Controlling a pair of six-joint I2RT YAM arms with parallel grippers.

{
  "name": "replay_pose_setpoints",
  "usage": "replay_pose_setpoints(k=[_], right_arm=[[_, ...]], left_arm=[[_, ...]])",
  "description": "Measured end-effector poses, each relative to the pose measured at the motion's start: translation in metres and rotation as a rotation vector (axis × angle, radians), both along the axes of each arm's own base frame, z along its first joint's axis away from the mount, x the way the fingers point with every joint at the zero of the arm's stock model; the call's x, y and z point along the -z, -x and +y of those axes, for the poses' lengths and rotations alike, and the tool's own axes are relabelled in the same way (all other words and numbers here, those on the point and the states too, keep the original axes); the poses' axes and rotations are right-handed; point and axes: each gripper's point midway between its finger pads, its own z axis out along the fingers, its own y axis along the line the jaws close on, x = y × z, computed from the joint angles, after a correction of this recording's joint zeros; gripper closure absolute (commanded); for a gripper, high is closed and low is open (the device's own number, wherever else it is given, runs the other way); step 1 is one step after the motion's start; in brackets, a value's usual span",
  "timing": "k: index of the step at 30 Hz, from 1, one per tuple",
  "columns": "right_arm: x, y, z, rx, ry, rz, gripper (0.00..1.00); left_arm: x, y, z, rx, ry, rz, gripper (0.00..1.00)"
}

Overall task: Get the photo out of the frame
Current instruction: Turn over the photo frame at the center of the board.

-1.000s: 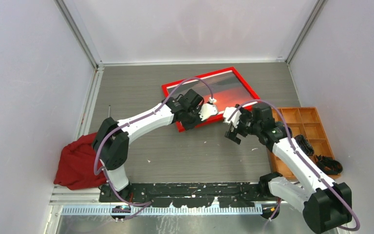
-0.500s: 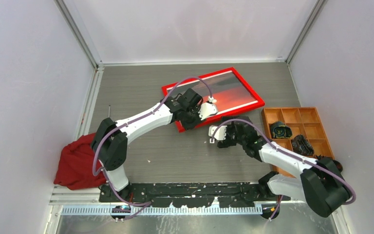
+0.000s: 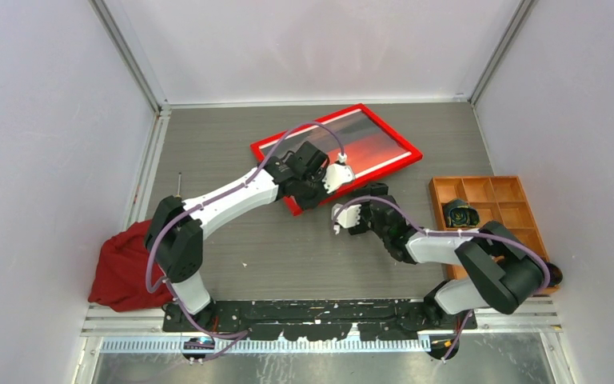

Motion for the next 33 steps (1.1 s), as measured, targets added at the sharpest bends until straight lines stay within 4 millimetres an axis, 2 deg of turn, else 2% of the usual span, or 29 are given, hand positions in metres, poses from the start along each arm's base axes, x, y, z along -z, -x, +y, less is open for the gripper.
replay_pose_setpoints(k=[5, 10, 14, 22, 28, 33], right_arm=[[-0.013, -0.009, 0.001, 0.019, 0.004, -0.080, 0.06], [-0.044, -0.004, 0.001, 0.017, -0.057, -0.127, 0.06], [-0.058, -0.001, 0.004, 0.001, -0.103, -0.150, 0.01], [-0.020, -0.002, 0.008, -0.013, -0.052, -0.068, 0.00], [-0.007, -0.014, 0.010, 0.002, -0.024, -0.085, 0.01], [0.002, -0.028, 0.015, 0.004, 0.018, -0.119, 0.14]], left_arm=[[-0.001, 0.002, 0.002, -0.002, 0.001, -0.002, 0.99], [0.001, 0.002, 0.003, -0.005, -0.007, -0.002, 0.99], [0.003, 0.002, 0.006, -0.012, -0.016, -0.003, 0.99], [0.004, 0.003, 0.006, -0.015, -0.017, 0.001, 1.00], [0.004, 0.003, 0.006, -0.014, -0.016, 0.002, 1.00], [0.004, 0.004, 0.005, -0.011, -0.012, 0.005, 0.99]])
